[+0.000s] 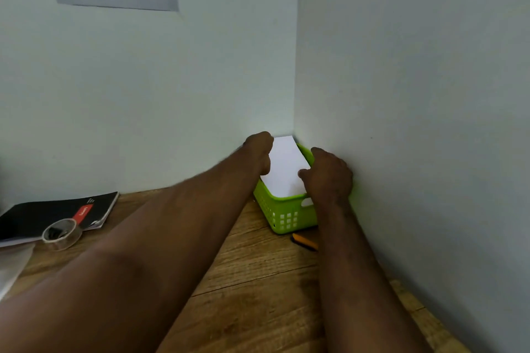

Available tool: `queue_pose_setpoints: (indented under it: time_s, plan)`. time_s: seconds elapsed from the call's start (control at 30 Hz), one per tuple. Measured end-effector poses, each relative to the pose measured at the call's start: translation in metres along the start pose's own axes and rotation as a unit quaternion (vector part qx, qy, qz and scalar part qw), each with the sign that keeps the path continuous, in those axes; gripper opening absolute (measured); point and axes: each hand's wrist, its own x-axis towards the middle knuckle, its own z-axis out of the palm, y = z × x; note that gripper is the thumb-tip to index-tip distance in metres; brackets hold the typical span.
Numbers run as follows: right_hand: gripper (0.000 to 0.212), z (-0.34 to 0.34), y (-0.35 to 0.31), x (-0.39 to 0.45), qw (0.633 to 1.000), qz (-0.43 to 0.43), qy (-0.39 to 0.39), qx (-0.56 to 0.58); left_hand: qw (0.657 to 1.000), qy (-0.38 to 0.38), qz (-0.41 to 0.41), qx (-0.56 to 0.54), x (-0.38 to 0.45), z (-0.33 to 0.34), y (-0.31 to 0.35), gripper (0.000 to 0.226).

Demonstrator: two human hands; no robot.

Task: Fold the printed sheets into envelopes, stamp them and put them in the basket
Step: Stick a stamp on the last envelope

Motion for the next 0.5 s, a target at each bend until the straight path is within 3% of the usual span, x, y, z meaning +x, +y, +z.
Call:
queue_pose_setpoints:
  time_s: [0.03,0.13,0.27,0.4,0.5]
  plan:
    - [0.039,0.001,0.0,0.0,1.0,0.002,0.001,0.004,1.0,-0.005,-0.021,-0.006,0.0,0.002,-0.002,0.017]
    - [0.038,0.001,0.001,0.002,1.0,0.014,-0.003,0.003,0.998,0.004,-0.055,-0.007,-0.002,0.008,-0.01,0.043]
    - [0.034,0.001,0.001,0.003,1.0,0.019,0.002,0.0,0.997,0.012,-0.073,0.005,-0.009,0.019,-0.02,0.047]
    - [0.032,0.002,0.001,0.002,1.0,0.016,0.005,0.003,0.995,-0.009,-0.096,0.017,0.006,0.019,-0.027,0.025]
    - [0.032,0.001,0.002,0.002,1.0,0.015,0.009,0.009,0.998,-0.014,-0.068,-0.005,0.005,0.018,-0.025,0.027]
